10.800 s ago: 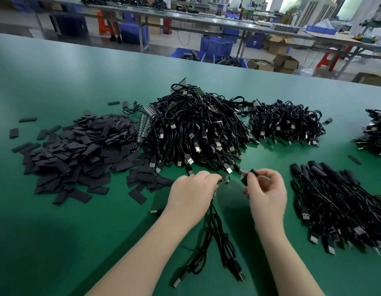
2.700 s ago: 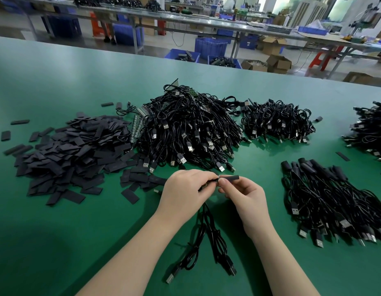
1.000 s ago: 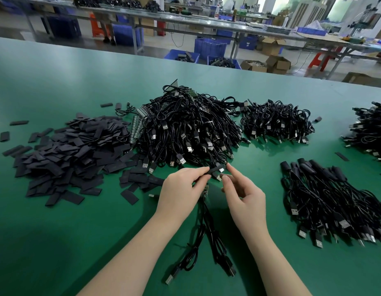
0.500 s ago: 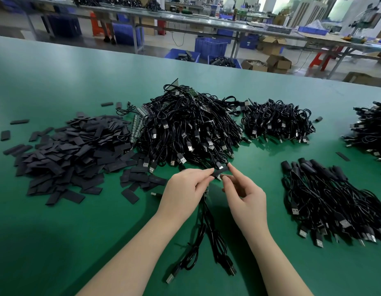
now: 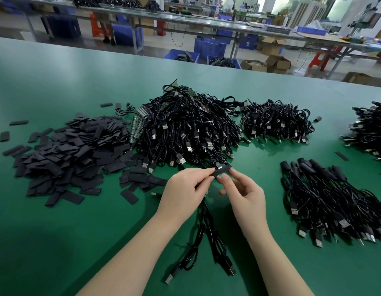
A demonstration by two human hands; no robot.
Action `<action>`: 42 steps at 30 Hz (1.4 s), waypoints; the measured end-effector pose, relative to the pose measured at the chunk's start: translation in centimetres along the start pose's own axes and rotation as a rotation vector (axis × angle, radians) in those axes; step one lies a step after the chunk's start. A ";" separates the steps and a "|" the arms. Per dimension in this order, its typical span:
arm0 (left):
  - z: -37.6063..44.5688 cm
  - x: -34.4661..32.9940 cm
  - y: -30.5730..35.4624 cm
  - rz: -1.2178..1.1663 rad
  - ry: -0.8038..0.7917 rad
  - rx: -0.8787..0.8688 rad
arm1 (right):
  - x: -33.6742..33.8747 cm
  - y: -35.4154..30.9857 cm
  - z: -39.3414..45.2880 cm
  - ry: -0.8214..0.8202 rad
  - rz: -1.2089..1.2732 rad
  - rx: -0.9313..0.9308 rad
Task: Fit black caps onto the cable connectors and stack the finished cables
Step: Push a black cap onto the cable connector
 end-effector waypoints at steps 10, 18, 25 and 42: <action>0.0 -0.5 0.2 0.029 -0.046 -0.023 | -0.1 0.0 -0.3 0.024 -0.100 0.051; -0.1 -0.4 -0.6 0.002 -0.054 0.035 | -0.2 0.2 -0.2 0.031 -0.086 -0.001; -0.2 -1.1 0.0 0.026 -0.106 -0.024 | -0.1 0.1 0.0 0.004 0.026 -0.048; 0.0 -0.9 -0.8 0.168 -0.118 0.013 | 0.1 0.2 -0.1 0.026 0.018 -0.071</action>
Point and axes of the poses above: each hand's wrist, its own z-axis towards the middle knuckle, its own x-axis out of the back of the hand, y = z × x, the point moved 5 cm from there along z, towards the middle knuckle, and after that the axes turned 10 degrees about -y, right-handed, at the moved point
